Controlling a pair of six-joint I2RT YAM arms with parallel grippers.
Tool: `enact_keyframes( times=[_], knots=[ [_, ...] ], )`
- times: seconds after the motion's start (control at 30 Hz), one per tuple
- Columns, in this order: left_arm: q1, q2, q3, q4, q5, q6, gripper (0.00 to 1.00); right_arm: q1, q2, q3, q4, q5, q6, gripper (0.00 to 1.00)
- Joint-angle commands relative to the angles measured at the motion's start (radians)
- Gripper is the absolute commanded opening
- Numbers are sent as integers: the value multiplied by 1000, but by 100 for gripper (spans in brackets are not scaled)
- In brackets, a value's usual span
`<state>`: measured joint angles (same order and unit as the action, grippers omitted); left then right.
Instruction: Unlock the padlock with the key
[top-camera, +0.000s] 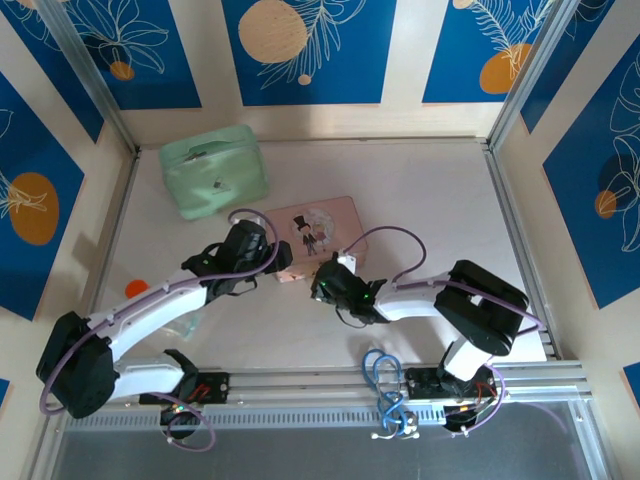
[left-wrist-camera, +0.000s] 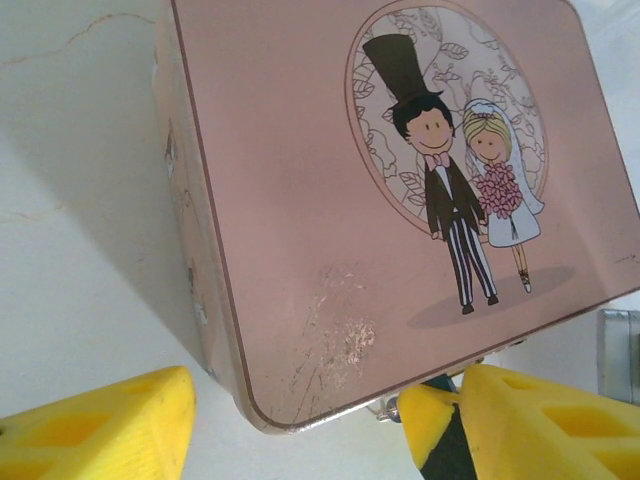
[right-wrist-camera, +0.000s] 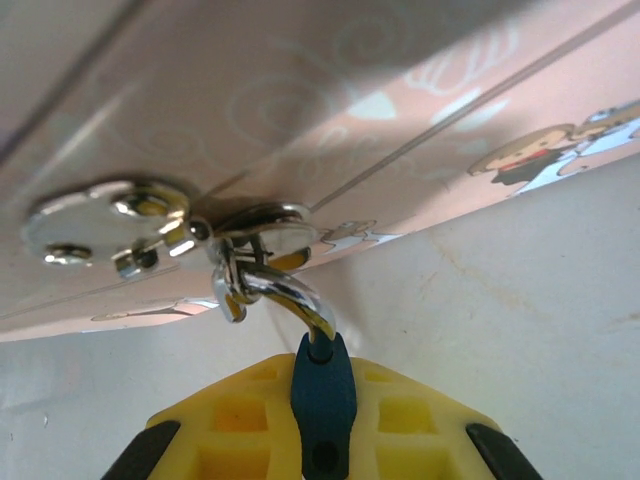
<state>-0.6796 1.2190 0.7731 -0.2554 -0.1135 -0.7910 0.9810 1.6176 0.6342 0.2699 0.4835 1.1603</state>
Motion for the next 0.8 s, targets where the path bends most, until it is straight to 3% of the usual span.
enact_keyframes(
  times=[0.0,0.13,0.53,0.77],
  knots=[
    [-8,30,-12,-11,-6,-13,65,5,-42,-19,80,7,-8,0],
    [-6,67,-22,2,5,-19,54,1,-45,-22,84,-9,-17,0],
    [2,117,-56,36,3,-24,52,-28,-84,-88,120,-43,3,0],
    [24,133,-81,64,28,-22,51,-72,-87,-158,248,-104,3,0]
  ],
)
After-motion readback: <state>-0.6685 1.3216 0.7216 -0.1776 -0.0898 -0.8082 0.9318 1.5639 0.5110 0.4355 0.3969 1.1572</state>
